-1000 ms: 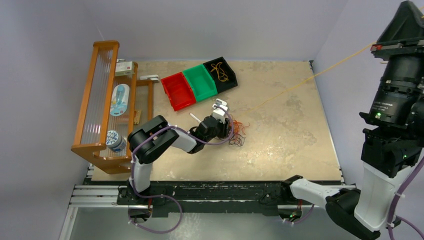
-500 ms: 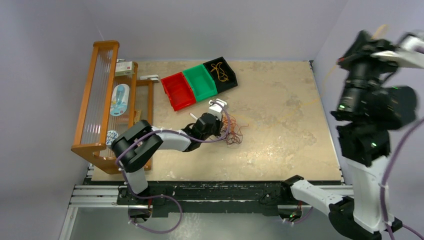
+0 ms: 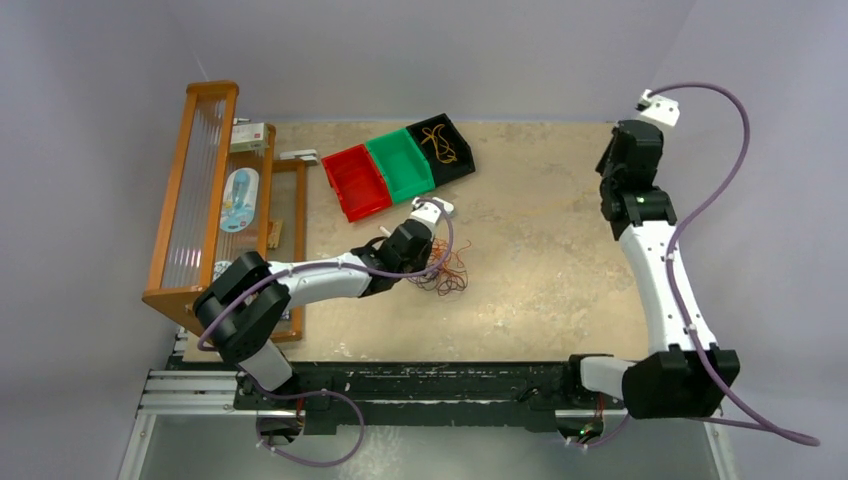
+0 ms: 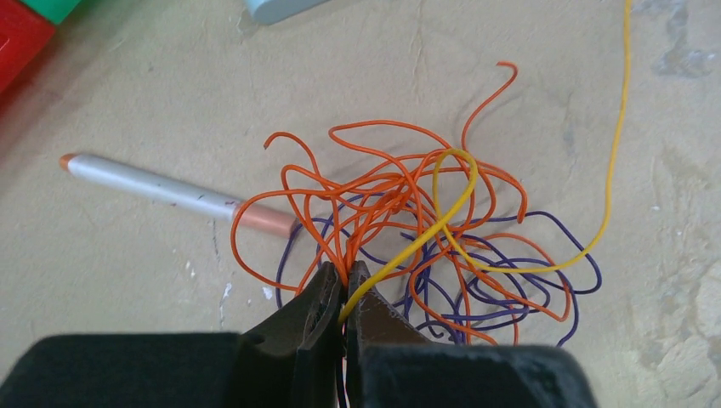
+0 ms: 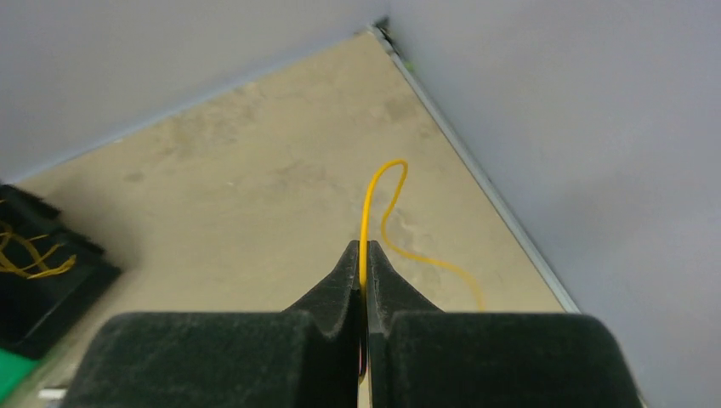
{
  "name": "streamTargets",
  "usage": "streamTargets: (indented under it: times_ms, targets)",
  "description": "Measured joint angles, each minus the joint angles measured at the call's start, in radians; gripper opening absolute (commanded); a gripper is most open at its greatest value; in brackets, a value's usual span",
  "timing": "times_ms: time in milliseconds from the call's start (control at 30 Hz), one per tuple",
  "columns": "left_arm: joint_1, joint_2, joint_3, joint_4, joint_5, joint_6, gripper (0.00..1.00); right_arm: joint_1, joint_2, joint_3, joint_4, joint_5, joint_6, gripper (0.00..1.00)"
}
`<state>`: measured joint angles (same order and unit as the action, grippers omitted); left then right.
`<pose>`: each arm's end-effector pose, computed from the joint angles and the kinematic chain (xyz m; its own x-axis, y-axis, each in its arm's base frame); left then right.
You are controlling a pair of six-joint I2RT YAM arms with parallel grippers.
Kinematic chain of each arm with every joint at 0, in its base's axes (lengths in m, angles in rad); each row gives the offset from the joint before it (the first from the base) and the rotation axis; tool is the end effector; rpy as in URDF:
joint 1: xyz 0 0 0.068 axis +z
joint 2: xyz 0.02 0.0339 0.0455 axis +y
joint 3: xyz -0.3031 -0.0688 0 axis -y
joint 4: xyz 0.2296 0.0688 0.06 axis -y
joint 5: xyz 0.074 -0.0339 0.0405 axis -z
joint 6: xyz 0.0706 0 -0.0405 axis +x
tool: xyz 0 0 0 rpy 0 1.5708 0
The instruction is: Untangle the cables
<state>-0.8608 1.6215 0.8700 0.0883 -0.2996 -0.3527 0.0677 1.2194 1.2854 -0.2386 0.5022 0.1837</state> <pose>0.2476 -0.2561 0.2162 -0.5745 0.1621 -0.8023 0.3991 0.9113 -0.1017 0.2763 -0.0153 0.4498 -0.0929 0.1542 -0.9837 0.4382 0.8935 0.0987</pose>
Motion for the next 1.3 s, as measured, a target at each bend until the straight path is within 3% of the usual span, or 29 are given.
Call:
streamTargets:
  times_ms: [267, 333, 433, 633, 867, 1033, 1133, 1300]
  targets:
    - [0.0, 0.002, 0.111, -0.19, -0.009, 0.005, 0.0, -0.26, 0.131, -0.074, 0.077, -0.122, 0.089, 0.12]
    - [0.0, 0.002, 0.13, -0.215, -0.016, 0.005, 0.0, -0.314, 0.184, -0.086, 0.098, -0.155, 0.106, 0.21]
    - [0.0, 0.004, 0.143, -0.245, -0.023, 0.006, 0.0, -0.375, 0.251, -0.096, 0.113, -0.19, 0.133, 0.44]
    - [0.0, 0.016, 0.143, -0.283, -0.024, 0.007, 0.0, -0.394, 0.266, -0.098, 0.123, -0.246, 0.165, 0.74]
    - [-0.004, 0.019, 0.15, -0.304, -0.027, 0.016, 0.0, -0.388, 0.096, -0.175, 0.133, -0.32, 0.154, 0.76]
    - [-0.004, 0.02, 0.159, -0.306, -0.027, 0.023, 0.0, -0.367, -0.109, -0.344, 0.291, -0.63, 0.121, 0.76]
    - [-0.004, 0.02, 0.16, -0.306, -0.026, 0.023, 0.0, -0.269, -0.147, -0.424, 0.363, -0.765, 0.111, 0.76]
    - [-0.004, 0.023, 0.162, -0.307, -0.026, 0.023, 0.0, 0.006, -0.08, -0.544, 0.47, -0.89, 0.079, 0.77]
